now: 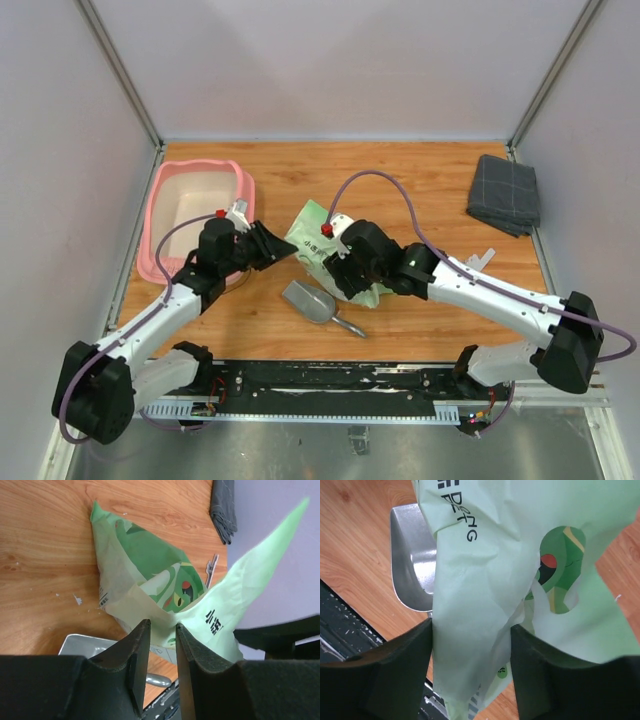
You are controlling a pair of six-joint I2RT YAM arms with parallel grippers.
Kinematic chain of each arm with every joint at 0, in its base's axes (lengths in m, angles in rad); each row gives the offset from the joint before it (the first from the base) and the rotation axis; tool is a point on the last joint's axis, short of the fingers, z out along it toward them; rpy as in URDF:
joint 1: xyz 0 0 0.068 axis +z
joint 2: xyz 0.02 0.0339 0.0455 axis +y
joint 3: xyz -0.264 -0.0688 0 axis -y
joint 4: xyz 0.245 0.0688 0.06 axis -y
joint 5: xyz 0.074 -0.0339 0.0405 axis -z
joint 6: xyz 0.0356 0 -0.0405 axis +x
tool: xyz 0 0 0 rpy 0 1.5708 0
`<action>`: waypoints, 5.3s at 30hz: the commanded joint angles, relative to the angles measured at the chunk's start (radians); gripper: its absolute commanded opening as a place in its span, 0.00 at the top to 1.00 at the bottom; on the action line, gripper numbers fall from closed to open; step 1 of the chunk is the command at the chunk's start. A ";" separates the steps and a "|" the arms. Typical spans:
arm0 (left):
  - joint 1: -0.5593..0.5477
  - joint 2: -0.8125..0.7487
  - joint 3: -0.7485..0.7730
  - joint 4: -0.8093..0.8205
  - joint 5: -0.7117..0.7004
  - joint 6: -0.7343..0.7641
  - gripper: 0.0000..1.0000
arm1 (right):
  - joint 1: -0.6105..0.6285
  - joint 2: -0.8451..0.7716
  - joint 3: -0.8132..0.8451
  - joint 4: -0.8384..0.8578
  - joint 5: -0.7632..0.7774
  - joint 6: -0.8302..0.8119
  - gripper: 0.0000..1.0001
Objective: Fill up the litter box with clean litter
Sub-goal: Adjust the cat litter bag at the center of the board, then move the litter box to the center of the board, then open the cat litter bag at the center of the board.
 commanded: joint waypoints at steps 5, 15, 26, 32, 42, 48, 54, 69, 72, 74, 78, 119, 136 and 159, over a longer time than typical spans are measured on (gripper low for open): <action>-0.005 0.053 0.051 0.060 -0.003 -0.017 0.68 | 0.019 -0.006 0.136 -0.037 0.271 -0.171 0.98; -0.003 0.072 0.300 -0.266 -0.271 0.179 0.56 | 0.023 -0.144 0.141 0.087 0.613 -0.289 0.99; 0.106 0.220 0.583 -0.611 -0.671 0.386 0.35 | -0.030 -0.149 0.155 0.074 0.615 -0.229 0.99; 0.126 0.295 0.545 -0.598 -0.630 0.397 0.28 | -0.032 -0.174 0.126 0.069 0.580 -0.222 0.99; 0.125 0.386 0.448 -0.456 -0.447 0.402 0.38 | -0.040 -0.224 0.079 0.069 0.497 -0.196 0.99; 0.036 0.368 0.431 -0.389 -0.385 0.326 0.44 | -0.040 -0.230 0.082 0.087 0.459 -0.178 0.99; 0.013 0.318 0.391 -0.326 -0.341 0.233 0.45 | -0.040 -0.161 0.098 0.240 0.458 -0.261 0.99; 0.013 0.063 0.352 -0.192 -0.216 0.100 0.42 | -0.038 0.091 0.276 0.399 0.590 -0.311 0.99; 0.013 0.078 0.320 -0.153 -0.143 0.074 0.43 | -0.038 0.105 0.294 0.314 0.512 -0.233 0.87; 0.014 0.077 0.289 -0.119 -0.110 0.058 0.44 | -0.038 0.106 0.324 0.234 0.457 -0.190 0.62; -0.010 0.083 0.246 -0.053 -0.036 0.030 0.45 | -0.040 0.078 0.371 0.063 0.342 -0.149 0.46; -0.099 -0.418 0.110 -0.475 -0.167 0.073 0.42 | 0.233 0.101 0.117 0.131 0.143 0.076 0.37; -0.099 -0.429 0.042 -0.460 -0.155 0.061 0.42 | 0.239 0.194 0.201 0.163 0.217 0.069 0.37; -0.100 -0.427 0.016 -0.421 -0.137 0.049 0.42 | 0.252 0.155 0.166 0.156 0.247 0.088 0.46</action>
